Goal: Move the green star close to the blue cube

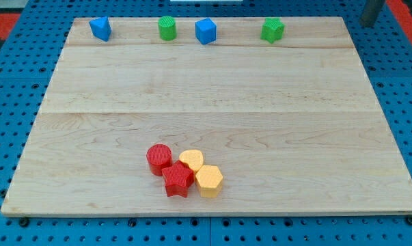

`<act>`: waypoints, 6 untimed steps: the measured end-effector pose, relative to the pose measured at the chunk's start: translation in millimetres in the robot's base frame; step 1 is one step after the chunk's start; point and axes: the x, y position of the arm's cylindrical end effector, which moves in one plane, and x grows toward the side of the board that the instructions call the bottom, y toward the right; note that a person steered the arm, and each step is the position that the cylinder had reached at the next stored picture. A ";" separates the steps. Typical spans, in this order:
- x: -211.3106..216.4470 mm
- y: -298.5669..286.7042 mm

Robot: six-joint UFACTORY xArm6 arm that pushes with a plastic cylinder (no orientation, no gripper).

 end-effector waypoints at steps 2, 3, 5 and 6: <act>5.9 -111.0; 3.3 -168.9; 12.4 -260.2; -8.2 -253.6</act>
